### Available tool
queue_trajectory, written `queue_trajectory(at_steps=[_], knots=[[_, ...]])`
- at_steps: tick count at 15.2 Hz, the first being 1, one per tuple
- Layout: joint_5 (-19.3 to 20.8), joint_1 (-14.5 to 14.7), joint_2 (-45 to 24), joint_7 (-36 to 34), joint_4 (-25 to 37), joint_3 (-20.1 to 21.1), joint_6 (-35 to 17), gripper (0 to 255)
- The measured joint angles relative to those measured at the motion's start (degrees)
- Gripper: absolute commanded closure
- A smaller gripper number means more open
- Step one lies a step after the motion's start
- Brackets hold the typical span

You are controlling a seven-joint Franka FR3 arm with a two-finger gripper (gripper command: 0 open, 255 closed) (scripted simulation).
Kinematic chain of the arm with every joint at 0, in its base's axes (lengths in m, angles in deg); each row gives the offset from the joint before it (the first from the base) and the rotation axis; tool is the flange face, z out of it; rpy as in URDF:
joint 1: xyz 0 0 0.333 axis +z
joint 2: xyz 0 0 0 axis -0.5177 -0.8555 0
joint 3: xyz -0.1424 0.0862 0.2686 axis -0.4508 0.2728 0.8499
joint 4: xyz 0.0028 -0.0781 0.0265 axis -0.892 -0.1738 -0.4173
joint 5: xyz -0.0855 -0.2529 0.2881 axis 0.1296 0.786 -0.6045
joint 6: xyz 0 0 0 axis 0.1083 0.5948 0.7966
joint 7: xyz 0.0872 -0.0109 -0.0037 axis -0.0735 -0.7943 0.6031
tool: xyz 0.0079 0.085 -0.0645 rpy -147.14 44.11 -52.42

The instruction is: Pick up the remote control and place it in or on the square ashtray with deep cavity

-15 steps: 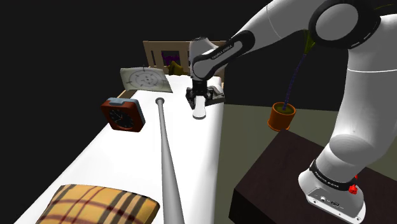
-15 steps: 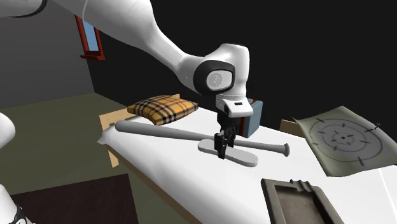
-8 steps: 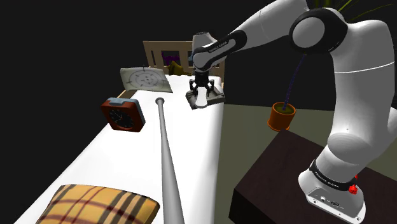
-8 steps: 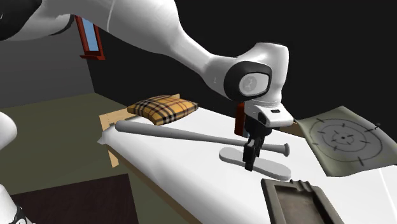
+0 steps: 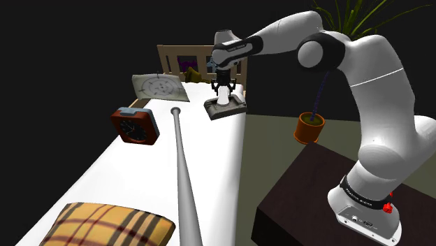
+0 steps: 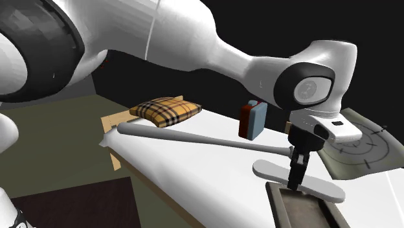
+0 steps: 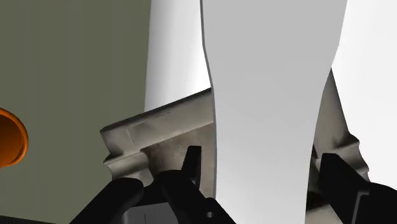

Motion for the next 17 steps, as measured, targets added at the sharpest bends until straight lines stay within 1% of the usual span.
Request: queue_trajectory(at_steps=[2,4,5,8,13,17], knots=[[0.2,-0.3,-5.3,1.9,8.9,-0.6,3.6,255],[0.4,0.0,-11.1,3.5,19.7,-1.1,8.4,255],[0.4,-0.1,-12.0,3.8,20.9,-1.2,8.8,255],[0.5,-0.2,-13.5,4.1,21.6,-1.3,8.0,255],[0.6,-0.4,-14.1,4.0,18.6,-1.4,4.5,255],[0.8,-0.4,-15.3,3.9,18.1,-1.5,2.7,255]])
